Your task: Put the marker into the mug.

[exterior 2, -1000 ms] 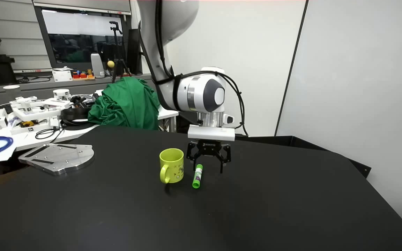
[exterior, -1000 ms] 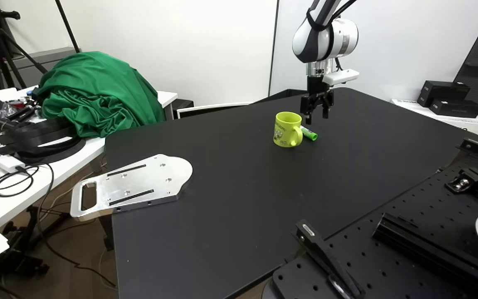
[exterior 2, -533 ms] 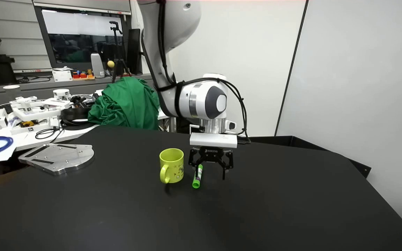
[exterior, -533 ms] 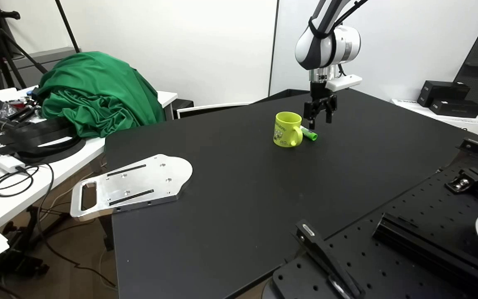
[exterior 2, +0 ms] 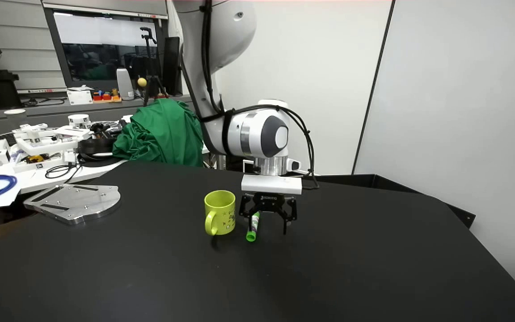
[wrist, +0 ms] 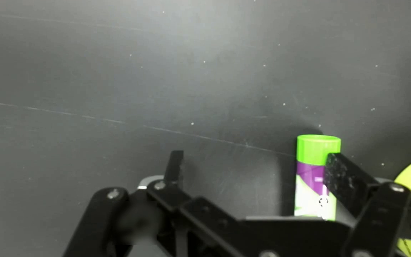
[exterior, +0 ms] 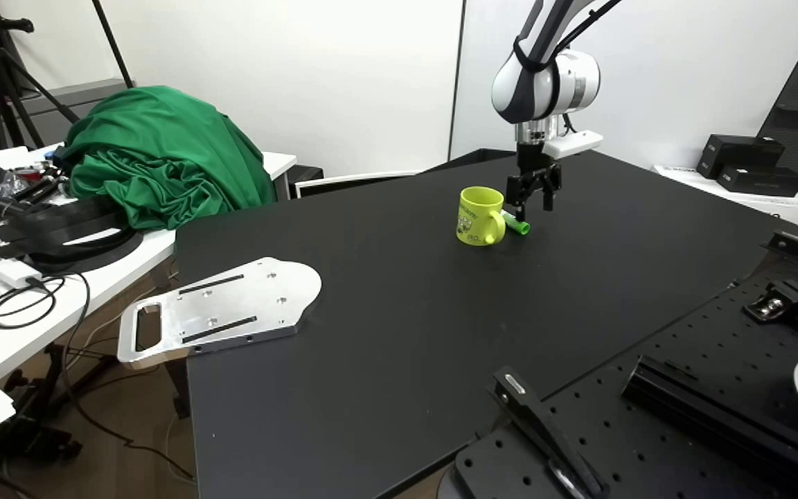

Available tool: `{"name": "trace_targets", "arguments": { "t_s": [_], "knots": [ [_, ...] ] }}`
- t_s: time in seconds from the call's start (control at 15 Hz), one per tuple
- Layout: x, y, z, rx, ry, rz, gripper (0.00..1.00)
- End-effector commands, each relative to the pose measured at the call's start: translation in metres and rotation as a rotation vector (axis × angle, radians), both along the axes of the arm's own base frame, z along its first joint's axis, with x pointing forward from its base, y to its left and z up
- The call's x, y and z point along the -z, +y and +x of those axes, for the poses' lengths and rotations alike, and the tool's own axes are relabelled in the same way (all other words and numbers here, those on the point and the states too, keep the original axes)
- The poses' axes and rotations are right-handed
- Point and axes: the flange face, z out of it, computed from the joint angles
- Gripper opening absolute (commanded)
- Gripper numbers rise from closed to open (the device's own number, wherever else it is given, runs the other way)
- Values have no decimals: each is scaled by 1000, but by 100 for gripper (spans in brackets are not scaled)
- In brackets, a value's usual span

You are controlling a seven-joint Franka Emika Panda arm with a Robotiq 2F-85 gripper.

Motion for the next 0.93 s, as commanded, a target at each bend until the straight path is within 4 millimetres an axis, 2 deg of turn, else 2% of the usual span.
{"name": "trace_targets", "arguments": {
  "t_s": [0.0,0.87],
  "knots": [
    [7,0,3,15,-1,-15,100],
    [8,24,12,-20,-4,-11,100]
  ]
}}
